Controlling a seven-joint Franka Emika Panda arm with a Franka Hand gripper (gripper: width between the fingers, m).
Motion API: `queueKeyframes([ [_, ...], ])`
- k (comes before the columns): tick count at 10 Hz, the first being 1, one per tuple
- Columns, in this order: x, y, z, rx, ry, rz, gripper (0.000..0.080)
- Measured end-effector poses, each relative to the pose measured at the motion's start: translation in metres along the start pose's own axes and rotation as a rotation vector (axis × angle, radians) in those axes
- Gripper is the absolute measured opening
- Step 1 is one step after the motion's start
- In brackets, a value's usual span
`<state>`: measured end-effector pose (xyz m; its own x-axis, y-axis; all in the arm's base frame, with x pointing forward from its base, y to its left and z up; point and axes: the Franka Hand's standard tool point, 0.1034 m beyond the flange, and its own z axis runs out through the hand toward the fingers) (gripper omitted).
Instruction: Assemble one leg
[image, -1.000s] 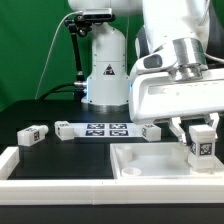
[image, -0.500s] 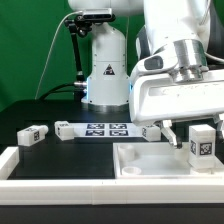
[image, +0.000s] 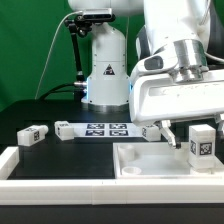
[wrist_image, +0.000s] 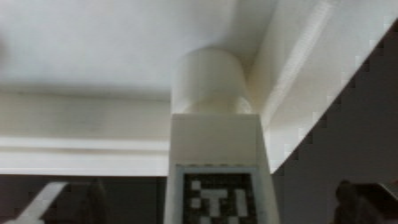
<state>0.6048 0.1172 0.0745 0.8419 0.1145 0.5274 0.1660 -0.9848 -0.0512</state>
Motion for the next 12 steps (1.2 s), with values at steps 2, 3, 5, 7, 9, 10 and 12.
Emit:
queueKeyframes([
  [2,0.012,-0.001,-0.011,0.004,-0.008,0.003,0.0649],
  [3,0.016,-0.002,-0.014,0.006,-0.007,0.002,0.0649],
  [5,0.021,-0.001,-0.011,0.010,-0.031,0.004,0.0649],
  [7,0.013,0.005,-0.001,0.028,-0.160,0.015,0.0649],
  [9,0.009,0.003,0.000,0.073,-0.388,0.028,0.0649],
  [10,0.010,0.002,-0.001,0.098,-0.506,0.032,0.0649],
  [12,0.018,0.001,0.002,0.108,-0.557,0.036,0.0649],
])
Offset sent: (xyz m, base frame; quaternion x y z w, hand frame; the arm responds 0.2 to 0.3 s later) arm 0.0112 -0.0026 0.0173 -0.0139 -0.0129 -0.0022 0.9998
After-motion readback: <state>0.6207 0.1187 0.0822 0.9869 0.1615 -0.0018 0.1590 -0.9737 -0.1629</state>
